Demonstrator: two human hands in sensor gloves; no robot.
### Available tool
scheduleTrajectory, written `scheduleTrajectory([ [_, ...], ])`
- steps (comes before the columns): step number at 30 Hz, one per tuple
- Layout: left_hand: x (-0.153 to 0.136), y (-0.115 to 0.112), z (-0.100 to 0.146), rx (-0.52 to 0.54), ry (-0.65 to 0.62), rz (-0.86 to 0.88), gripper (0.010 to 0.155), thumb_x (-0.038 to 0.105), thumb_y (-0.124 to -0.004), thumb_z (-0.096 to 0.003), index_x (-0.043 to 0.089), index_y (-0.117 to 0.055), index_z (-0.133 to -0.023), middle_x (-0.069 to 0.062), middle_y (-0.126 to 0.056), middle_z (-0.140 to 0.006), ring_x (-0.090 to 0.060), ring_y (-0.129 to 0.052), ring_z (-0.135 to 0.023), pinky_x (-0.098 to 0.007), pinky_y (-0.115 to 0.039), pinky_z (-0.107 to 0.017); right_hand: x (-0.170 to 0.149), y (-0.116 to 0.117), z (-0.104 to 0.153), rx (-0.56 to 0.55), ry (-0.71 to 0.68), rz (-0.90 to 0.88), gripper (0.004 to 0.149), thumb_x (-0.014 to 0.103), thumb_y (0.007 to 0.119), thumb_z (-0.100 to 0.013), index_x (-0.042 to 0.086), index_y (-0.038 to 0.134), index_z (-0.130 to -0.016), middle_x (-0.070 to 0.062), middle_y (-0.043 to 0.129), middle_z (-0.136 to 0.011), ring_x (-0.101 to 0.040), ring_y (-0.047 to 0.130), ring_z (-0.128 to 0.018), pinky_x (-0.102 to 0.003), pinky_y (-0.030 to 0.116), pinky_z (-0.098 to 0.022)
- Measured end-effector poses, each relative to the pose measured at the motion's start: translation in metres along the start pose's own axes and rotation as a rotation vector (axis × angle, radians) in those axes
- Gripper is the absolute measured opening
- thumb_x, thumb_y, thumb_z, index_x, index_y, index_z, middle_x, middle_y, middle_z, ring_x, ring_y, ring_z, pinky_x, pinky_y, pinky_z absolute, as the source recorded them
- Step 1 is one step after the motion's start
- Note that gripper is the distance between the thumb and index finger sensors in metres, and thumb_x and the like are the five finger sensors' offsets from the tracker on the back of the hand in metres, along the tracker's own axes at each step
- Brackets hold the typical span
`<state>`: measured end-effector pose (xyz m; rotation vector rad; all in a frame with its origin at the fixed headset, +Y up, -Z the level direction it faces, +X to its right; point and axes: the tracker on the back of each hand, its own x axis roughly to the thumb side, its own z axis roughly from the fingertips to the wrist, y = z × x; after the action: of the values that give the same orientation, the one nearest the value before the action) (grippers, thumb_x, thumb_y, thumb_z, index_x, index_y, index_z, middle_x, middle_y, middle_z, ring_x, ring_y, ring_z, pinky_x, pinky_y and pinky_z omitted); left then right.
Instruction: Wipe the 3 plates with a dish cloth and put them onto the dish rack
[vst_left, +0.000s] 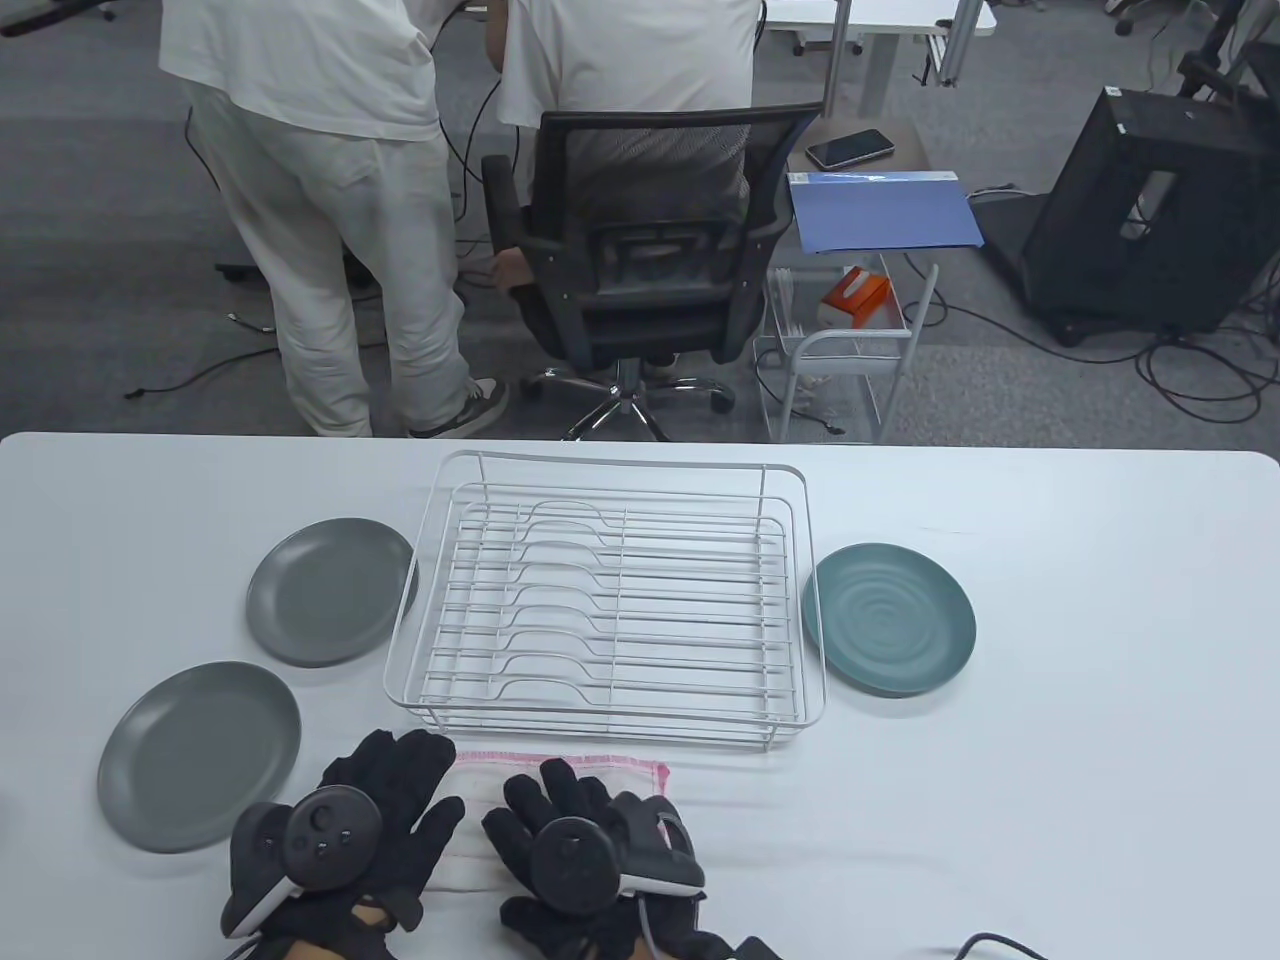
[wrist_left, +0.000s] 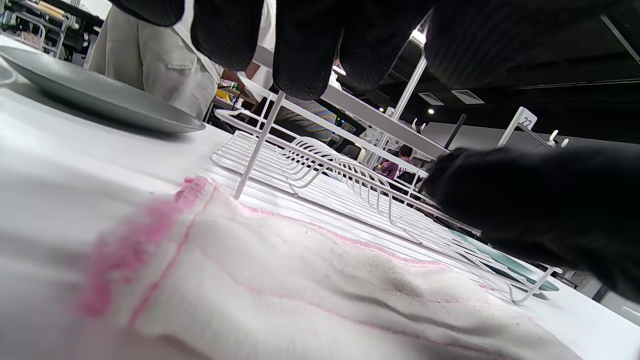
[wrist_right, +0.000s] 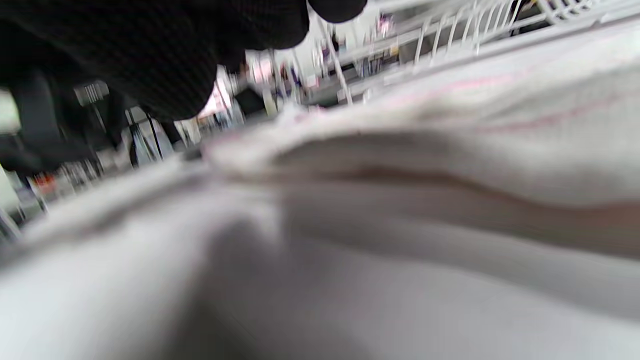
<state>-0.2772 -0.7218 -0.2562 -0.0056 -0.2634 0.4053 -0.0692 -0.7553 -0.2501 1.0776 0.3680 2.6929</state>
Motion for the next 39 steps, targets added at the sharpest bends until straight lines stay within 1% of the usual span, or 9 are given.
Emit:
scheduleTrajectory([
  [3,0.000,0.000,0.002,0.000,0.000,-0.001,0.060,0.055,-0.070,-0.0549,0.029,-0.058,-0.108,-0.009,-0.063,-0.115,-0.048,-0.054,-0.107,-0.069,-0.042,-0.072,0.000,0.006,-0.013,0.074,0.066,0.124,0.085,0.051,0.081,-0.046,0.016,0.031,-0.105,-0.013,0.017,-0.107,-0.045,0.009,-0.093,-0.067,0.026,-0.065],
  [5,0.000,0.001,0.003,0.002,0.004,0.001,0.060,0.055,-0.070,-0.0548,0.029,-0.058,-0.108,-0.009,-0.063,-0.115,-0.048,-0.054,-0.107,-0.069,-0.042,-0.072,-0.005,0.011,-0.018,0.111,0.098,0.087,0.087,0.056,0.078,-0.047,0.016,0.027,-0.105,-0.013,0.014,-0.107,-0.044,0.007,-0.092,-0.067,0.025,-0.065],
  [8,-0.001,0.001,0.003,0.001,0.013,0.011,0.060,0.054,-0.070,-0.0551,0.029,-0.058,-0.108,-0.010,-0.063,-0.116,-0.048,-0.054,-0.106,-0.069,-0.042,-0.072,-0.012,0.016,-0.018,0.139,0.139,0.034,0.088,0.055,0.079,-0.047,0.017,0.026,-0.105,-0.012,0.012,-0.107,-0.043,0.005,-0.092,-0.067,0.022,-0.064],
  [11,-0.001,0.000,0.002,-0.011,0.017,0.008,0.060,0.054,-0.070,-0.0552,0.029,-0.058,-0.108,-0.010,-0.062,-0.116,-0.048,-0.054,-0.107,-0.069,-0.042,-0.072,-0.014,0.019,-0.018,0.171,0.216,0.087,0.083,0.052,0.075,-0.049,0.017,0.027,-0.105,-0.013,0.012,-0.107,-0.043,0.003,-0.092,-0.066,0.015,-0.061],
  [19,0.000,-0.003,0.001,-0.025,0.018,0.001,0.060,0.055,-0.070,-0.0551,0.029,-0.058,-0.108,-0.009,-0.063,-0.116,-0.048,-0.054,-0.107,-0.069,-0.042,-0.073,-0.011,0.014,-0.021,0.068,0.200,0.126,0.062,0.044,0.073,-0.050,0.021,0.048,-0.101,-0.012,0.036,-0.107,-0.044,0.029,-0.095,-0.064,0.025,-0.063],
  [24,-0.004,-0.001,0.000,-0.027,0.027,0.014,0.060,0.055,-0.070,-0.0550,0.029,-0.057,-0.108,-0.009,-0.063,-0.116,-0.048,-0.054,-0.107,-0.068,-0.042,-0.073,-0.021,0.001,-0.013,-0.003,0.195,-0.018,0.060,0.043,0.073,-0.049,0.017,0.055,-0.100,-0.014,0.044,-0.105,-0.046,0.038,-0.094,-0.064,0.032,-0.064],
  [27,-0.007,0.007,0.005,0.032,0.020,0.047,0.061,0.055,-0.070,-0.0549,0.030,-0.054,-0.109,-0.009,-0.062,-0.116,-0.048,-0.054,-0.106,-0.068,-0.042,-0.072,-0.028,-0.010,-0.004,-0.083,0.199,-0.104,0.059,0.043,0.074,-0.048,0.015,0.060,-0.098,-0.016,0.050,-0.104,-0.047,0.045,-0.093,-0.063,0.036,-0.064],
  [32,-0.016,0.016,0.013,0.123,0.038,0.104,0.062,0.056,-0.069,-0.0548,0.030,-0.053,-0.109,-0.010,-0.062,-0.115,-0.048,-0.055,-0.106,-0.068,-0.043,-0.072,-0.051,-0.028,0.023,-0.191,0.241,-0.407,0.057,0.042,0.077,-0.047,0.009,0.069,-0.093,-0.020,0.062,-0.098,-0.049,0.057,-0.089,-0.064,0.040,-0.063],
  [39,-0.018,0.014,0.013,0.118,0.046,0.109,0.060,0.050,-0.065,-0.0553,0.031,-0.048,-0.109,-0.009,-0.062,-0.115,-0.048,-0.055,-0.105,-0.068,-0.044,-0.072,-0.077,-0.045,0.061,-0.288,0.210,-0.900,0.055,0.040,0.079,-0.048,0.003,0.075,-0.089,-0.026,0.069,-0.091,-0.051,0.066,-0.082,-0.066,0.047,-0.060],
])
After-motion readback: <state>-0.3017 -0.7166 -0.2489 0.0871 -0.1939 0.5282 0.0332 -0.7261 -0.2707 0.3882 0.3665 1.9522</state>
